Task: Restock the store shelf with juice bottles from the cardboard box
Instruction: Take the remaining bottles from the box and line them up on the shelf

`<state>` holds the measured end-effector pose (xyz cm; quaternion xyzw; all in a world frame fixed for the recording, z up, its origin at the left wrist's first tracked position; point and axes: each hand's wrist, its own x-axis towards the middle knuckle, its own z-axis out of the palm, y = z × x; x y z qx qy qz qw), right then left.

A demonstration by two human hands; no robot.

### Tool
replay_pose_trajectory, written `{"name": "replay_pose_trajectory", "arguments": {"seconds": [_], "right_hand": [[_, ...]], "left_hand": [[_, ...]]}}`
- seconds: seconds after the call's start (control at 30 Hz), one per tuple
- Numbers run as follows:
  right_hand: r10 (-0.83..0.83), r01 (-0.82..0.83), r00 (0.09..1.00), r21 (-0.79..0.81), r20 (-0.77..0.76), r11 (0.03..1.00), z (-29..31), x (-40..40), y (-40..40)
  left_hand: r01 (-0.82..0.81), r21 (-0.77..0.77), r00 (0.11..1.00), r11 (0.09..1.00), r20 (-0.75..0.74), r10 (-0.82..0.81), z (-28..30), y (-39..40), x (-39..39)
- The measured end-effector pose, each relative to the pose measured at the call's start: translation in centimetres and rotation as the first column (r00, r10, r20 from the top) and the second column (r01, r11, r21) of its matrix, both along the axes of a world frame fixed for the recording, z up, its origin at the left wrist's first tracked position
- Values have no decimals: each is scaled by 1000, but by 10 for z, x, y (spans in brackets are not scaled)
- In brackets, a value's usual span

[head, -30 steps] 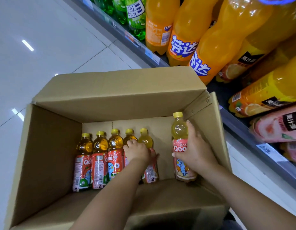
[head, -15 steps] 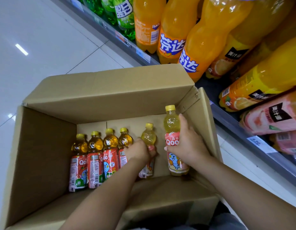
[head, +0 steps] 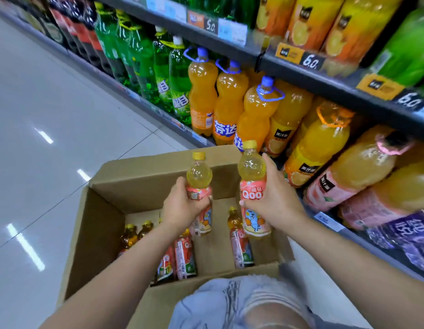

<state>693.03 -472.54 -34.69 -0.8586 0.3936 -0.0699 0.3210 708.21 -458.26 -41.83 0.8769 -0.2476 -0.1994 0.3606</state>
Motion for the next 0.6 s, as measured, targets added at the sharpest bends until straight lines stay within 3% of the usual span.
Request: {"name": "replay_pose_trajectory", "arguments": {"seconds": [0.27,0.6], "right_hand": [[-68,113,963,-161,260,981,149,-88,8],[-157,359,840,-314,520,879,309,-248,21]], "left_hand": [[142,-326,977,935,196,-80,179,-11,-51],[404,-487,887,774,416,-201,373,-37,-171]]}}
